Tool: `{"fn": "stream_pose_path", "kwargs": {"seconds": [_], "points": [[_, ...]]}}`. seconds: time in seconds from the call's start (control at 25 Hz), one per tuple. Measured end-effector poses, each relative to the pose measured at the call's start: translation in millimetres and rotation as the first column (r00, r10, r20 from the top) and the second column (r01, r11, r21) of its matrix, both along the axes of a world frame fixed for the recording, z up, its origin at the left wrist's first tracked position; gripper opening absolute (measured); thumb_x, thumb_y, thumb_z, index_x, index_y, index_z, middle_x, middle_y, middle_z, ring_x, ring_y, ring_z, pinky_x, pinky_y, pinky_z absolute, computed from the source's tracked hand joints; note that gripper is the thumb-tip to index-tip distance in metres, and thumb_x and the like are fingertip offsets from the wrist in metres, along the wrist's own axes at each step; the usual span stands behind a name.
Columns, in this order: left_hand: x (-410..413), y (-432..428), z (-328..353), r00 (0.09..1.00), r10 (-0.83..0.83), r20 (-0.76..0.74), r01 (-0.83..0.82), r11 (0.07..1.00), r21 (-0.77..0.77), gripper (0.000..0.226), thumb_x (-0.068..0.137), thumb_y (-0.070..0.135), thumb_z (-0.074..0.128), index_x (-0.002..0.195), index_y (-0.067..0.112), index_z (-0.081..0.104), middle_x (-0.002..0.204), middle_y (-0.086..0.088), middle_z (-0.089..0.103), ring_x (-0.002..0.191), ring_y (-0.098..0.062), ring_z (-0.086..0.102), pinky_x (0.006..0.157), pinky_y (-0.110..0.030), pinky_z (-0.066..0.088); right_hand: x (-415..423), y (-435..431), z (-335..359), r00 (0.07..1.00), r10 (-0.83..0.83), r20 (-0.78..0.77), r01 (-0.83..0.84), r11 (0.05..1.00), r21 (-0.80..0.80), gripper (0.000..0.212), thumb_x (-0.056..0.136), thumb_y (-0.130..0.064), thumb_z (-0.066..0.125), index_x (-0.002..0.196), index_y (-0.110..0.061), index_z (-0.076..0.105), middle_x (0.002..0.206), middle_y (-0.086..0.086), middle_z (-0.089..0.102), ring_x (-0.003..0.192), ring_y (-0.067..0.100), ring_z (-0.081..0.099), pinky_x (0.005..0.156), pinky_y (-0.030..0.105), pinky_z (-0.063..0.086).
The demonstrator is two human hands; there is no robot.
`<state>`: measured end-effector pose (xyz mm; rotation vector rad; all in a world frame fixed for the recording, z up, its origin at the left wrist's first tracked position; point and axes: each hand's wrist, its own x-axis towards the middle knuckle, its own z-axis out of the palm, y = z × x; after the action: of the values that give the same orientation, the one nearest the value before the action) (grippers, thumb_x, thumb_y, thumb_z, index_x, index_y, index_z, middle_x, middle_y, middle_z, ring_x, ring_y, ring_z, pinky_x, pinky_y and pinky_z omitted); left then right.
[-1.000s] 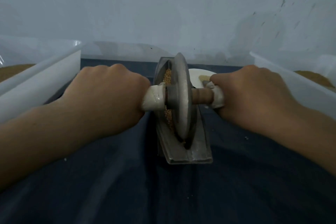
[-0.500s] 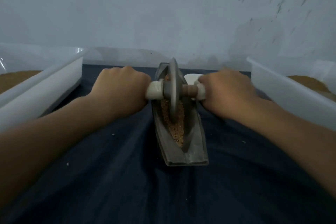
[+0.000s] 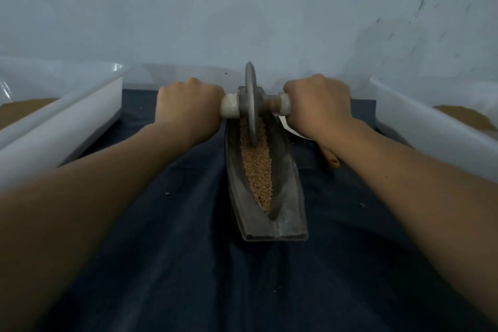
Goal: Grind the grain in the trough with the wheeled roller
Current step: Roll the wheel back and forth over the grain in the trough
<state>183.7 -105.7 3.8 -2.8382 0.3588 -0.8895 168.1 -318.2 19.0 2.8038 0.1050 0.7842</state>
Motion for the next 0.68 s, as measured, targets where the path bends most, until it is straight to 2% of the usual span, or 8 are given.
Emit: {"fn": "stream_pose_path", "kwargs": {"seconds": [0.08, 0.12, 0.24, 0.36, 0.44, 0.52, 0.6, 0.68], "points": [[-28.4, 11.9, -6.3, 0.996, -0.065, 0.053, 0.062, 0.996, 0.06, 0.009, 0.085, 0.031, 0.061, 0.082, 0.024, 0.057, 0.064, -0.001, 0.044, 0.055, -0.028, 0.045, 0.051, -0.03, 0.03, -29.5, -8.1, -6.2, 0.997, 0.069, -0.033, -0.069, 0.998, -0.011, 0.01, 0.078, -0.029, 0.069, 0.081, -0.031, 0.06, 0.072, -0.003, 0.055, 0.065, 0.026, 0.053, 0.053, 0.028, 0.033], [-46.5, 19.0, -8.1, 0.987, -0.118, 0.112, 0.106, 0.988, 0.11, 0.017, 0.08, 0.032, 0.065, 0.074, 0.025, 0.051, 0.058, 0.002, 0.033, 0.048, -0.024, 0.034, 0.047, -0.026, 0.022, -49.4, -14.3, -12.7, 0.994, 0.109, -0.017, -0.109, 0.994, -0.02, 0.015, 0.075, -0.034, 0.069, 0.075, -0.033, 0.054, 0.065, -0.007, 0.048, 0.058, 0.023, 0.047, 0.049, 0.026, 0.029], [-81.8, 33.7, 5.6, 0.948, -0.252, 0.195, 0.213, 0.957, 0.199, 0.036, 0.064, 0.035, 0.07, 0.066, 0.027, 0.035, 0.054, 0.005, 0.02, 0.04, -0.02, 0.022, 0.051, -0.018, 0.01, -98.3, -32.3, -17.2, 0.976, 0.212, 0.06, -0.212, 0.977, 0.0, 0.018, 0.069, -0.048, 0.061, 0.072, -0.037, 0.047, 0.051, -0.014, 0.028, 0.041, 0.016, 0.028, 0.044, 0.018, 0.021], [-73.4, 23.6, 3.1, 0.984, -0.139, 0.112, 0.113, 0.971, 0.211, 0.039, 0.065, 0.031, 0.075, 0.065, 0.028, 0.036, 0.053, 0.005, 0.019, 0.04, -0.014, 0.015, 0.051, -0.018, 0.01, -86.0, -31.3, -21.2, 0.983, 0.162, 0.089, -0.16, 0.987, -0.024, 0.016, 0.07, -0.046, 0.063, 0.071, -0.036, 0.051, 0.051, -0.012, 0.032, 0.04, 0.017, 0.032, 0.045, 0.018, 0.024], [-44.2, 11.9, -6.1, 0.992, -0.056, 0.113, 0.034, 0.98, 0.194, 0.023, 0.078, 0.023, 0.068, 0.071, 0.022, 0.046, 0.055, 0.0, 0.03, 0.043, -0.023, 0.038, 0.048, -0.024, 0.017, -49.8, -17.7, -23.4, 0.995, 0.084, 0.051, -0.086, 0.996, 0.028, 0.023, 0.076, -0.037, 0.068, 0.073, -0.031, 0.046, 0.059, -0.006, 0.042, 0.055, 0.028, 0.05, 0.048, 0.025, 0.029], [-12.5, -4.0, 2.8, 0.995, -0.008, 0.098, -0.006, 0.99, 0.143, 0.001, 0.086, 0.019, 0.06, 0.085, 0.018, 0.06, 0.064, -0.005, 0.041, 0.062, -0.031, 0.055, 0.053, -0.031, 0.029, -13.1, -7.2, -18.8, 1.0, 0.029, -0.01, -0.027, 0.988, 0.151, 0.021, 0.085, -0.031, 0.065, 0.077, -0.029, 0.046, 0.07, -0.001, 0.049, 0.074, 0.033, 0.06, 0.055, 0.031, 0.035], [-2.2, -15.1, 16.6, 0.997, 0.0, 0.071, -0.011, 0.987, 0.161, 0.007, 0.086, 0.019, 0.061, 0.092, 0.019, 0.064, 0.068, -0.006, 0.042, 0.073, -0.034, 0.061, 0.057, -0.033, 0.034, 1.3, -6.0, -17.0, 0.998, 0.03, -0.061, -0.016, 0.975, 0.222, 0.012, 0.09, -0.029, 0.062, 0.082, -0.029, 0.052, 0.077, 0.001, 0.055, 0.082, 0.032, 0.062, 0.06, 0.033, 0.04], [-16.2, -14.2, 18.6, 0.997, -0.042, 0.066, 0.029, 0.981, 0.19, 0.007, 0.085, 0.02, 0.061, 0.092, 0.022, 0.062, 0.072, -0.007, 0.05, 0.075, -0.035, 0.063, 0.056, -0.033, 0.033, -16.6, -13.1, -19.8, 0.99, 0.057, -0.131, -0.029, 0.978, 0.205, 0.01, 0.089, -0.034, 0.063, 0.085, -0.031, 0.055, 0.082, 0.0, 0.061, 0.081, 0.03, 0.061, 0.061, 0.034, 0.044]]}}
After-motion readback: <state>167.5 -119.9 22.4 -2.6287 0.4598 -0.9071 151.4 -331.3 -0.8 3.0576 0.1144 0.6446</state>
